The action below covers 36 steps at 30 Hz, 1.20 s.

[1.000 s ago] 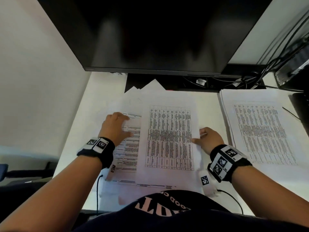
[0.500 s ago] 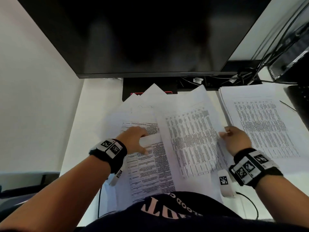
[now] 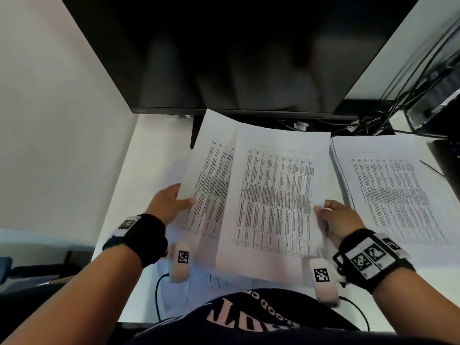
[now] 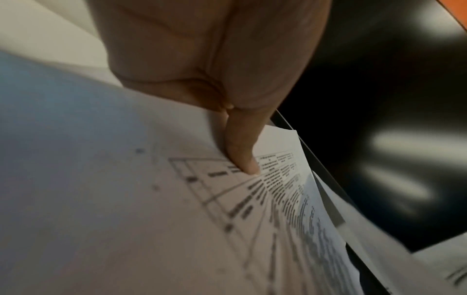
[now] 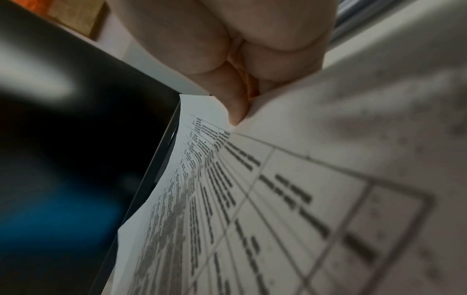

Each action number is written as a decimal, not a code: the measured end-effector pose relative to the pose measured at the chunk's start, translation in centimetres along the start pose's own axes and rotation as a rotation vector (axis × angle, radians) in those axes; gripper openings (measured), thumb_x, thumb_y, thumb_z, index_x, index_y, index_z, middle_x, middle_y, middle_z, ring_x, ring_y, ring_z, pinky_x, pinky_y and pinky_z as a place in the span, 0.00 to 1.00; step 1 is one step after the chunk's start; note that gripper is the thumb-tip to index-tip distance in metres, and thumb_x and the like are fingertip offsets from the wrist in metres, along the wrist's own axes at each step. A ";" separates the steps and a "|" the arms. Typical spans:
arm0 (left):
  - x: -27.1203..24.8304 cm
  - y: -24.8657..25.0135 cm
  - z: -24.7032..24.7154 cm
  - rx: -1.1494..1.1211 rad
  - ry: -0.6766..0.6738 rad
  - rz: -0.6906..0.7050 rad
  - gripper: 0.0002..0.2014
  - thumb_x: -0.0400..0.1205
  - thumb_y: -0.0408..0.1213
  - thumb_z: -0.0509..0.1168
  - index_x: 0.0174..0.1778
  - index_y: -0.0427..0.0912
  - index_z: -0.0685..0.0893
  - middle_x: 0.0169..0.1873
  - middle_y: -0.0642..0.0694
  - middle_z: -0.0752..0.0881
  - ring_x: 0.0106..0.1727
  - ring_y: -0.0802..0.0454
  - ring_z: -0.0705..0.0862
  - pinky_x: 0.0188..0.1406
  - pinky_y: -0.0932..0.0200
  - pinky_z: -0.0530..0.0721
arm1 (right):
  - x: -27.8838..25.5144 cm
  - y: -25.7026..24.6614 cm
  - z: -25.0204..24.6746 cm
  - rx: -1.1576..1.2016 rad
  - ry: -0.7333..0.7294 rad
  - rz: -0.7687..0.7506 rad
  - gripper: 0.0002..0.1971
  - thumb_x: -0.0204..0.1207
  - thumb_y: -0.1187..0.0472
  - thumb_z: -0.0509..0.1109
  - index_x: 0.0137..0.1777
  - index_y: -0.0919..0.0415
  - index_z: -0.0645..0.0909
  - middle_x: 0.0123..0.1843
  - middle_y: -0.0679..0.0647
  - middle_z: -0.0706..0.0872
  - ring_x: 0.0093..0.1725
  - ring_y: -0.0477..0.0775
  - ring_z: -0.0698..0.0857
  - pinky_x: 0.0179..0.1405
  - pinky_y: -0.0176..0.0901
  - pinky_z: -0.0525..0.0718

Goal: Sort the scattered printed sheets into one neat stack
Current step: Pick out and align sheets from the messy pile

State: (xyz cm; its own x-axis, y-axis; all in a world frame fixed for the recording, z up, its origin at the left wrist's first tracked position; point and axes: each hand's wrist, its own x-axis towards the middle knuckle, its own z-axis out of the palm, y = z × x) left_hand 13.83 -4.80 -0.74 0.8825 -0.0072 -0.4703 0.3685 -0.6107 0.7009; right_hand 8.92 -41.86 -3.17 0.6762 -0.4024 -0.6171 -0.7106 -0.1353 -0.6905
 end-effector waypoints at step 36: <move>7.6 6.2 3.9 0.984 -0.241 0.315 0.30 0.73 0.65 0.66 0.68 0.53 0.80 0.59 0.47 0.73 0.63 0.46 0.68 0.62 0.50 0.66 | -1.1 -1.7 -1.6 -0.204 0.215 0.043 0.13 0.83 0.61 0.60 0.59 0.67 0.80 0.50 0.63 0.87 0.49 0.62 0.85 0.53 0.50 0.83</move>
State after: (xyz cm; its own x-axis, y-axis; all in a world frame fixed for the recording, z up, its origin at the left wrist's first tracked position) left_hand 21.64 -11.73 -2.04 0.7757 -0.3678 -0.5129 -0.3607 -0.9252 0.1179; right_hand 9.11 -42.60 -0.73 0.6035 -0.5911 -0.5351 -0.7769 -0.2847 -0.5616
